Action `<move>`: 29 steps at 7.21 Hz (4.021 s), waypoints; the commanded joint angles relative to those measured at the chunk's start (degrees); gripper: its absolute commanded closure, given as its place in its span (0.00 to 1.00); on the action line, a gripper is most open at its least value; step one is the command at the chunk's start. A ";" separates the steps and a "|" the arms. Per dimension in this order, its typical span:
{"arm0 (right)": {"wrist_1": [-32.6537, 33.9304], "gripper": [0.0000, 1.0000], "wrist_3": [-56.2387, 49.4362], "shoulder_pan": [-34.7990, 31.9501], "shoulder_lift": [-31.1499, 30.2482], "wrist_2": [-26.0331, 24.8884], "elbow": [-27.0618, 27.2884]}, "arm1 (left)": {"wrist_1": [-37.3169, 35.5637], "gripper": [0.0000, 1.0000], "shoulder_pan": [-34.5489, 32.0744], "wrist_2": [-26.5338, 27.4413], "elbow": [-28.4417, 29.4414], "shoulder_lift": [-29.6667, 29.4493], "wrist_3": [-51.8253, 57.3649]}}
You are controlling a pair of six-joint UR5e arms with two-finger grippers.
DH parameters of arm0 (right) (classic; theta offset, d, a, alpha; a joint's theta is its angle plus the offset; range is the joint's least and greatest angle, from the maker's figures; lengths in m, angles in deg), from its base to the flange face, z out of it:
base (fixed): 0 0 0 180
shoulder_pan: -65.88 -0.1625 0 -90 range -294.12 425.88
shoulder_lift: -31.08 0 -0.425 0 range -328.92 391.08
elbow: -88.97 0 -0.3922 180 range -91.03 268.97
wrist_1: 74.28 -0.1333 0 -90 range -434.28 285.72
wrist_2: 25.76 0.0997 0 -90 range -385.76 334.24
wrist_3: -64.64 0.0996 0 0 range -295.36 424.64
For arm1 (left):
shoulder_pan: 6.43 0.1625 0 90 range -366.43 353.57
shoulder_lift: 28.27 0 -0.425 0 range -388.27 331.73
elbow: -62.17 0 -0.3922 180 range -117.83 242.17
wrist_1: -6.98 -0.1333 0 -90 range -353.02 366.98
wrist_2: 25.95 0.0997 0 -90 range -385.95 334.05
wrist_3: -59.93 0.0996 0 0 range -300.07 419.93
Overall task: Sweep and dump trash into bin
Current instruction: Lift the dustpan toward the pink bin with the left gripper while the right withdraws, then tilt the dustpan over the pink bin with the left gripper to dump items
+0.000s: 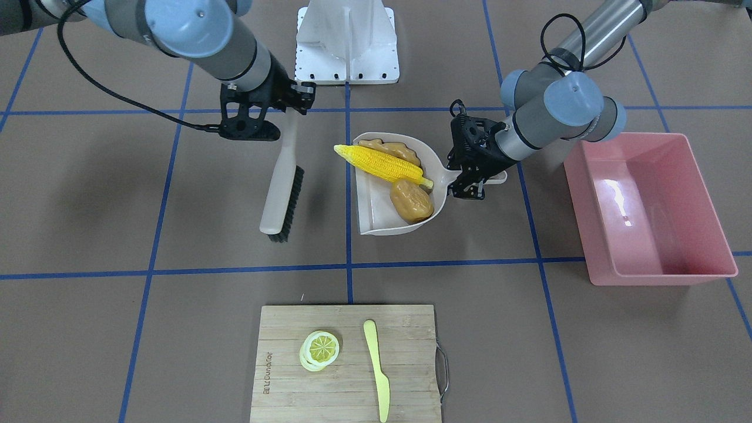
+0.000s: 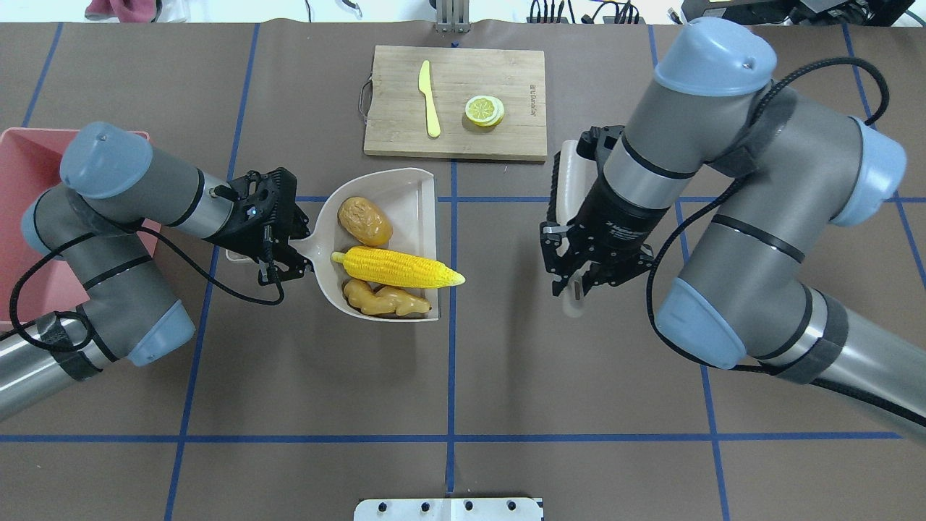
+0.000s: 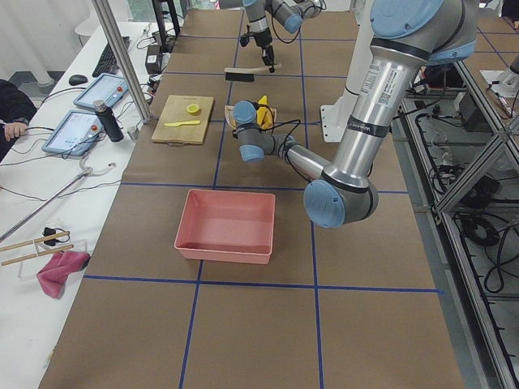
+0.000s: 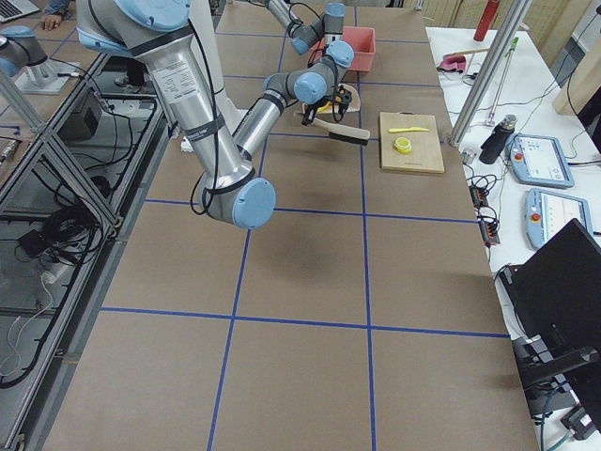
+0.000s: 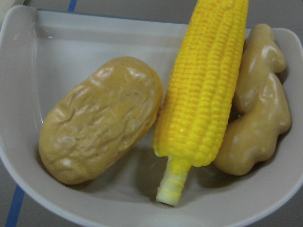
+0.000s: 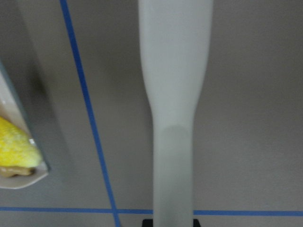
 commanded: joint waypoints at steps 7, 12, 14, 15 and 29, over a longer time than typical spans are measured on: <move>-31.90 1.00 -30.39 -12.54 -50.30 -7.08 -0.08 | -5.31 1.00 -17.35 -1.55 -11.49 16.19 5.77; -46.42 1.00 -33.66 -16.87 -52.36 -3.13 -12.34 | -5.40 1.00 -31.85 -5.07 -10.72 30.43 28.74; -45.98 0.50 -33.66 -17.83 -52.10 -2.51 -12.25 | -5.40 1.00 -37.91 -4.72 -5.64 30.98 41.47; -45.98 0.45 -33.66 -18.19 -51.92 -2.42 -12.07 | -5.40 1.00 -40.81 -4.72 -2.48 30.98 47.28; -4.93 0.00 -75.49 -48.42 -40.76 -9.51 -8.47 | -7.42 1.00 -40.58 12.15 -5.77 19.38 85.91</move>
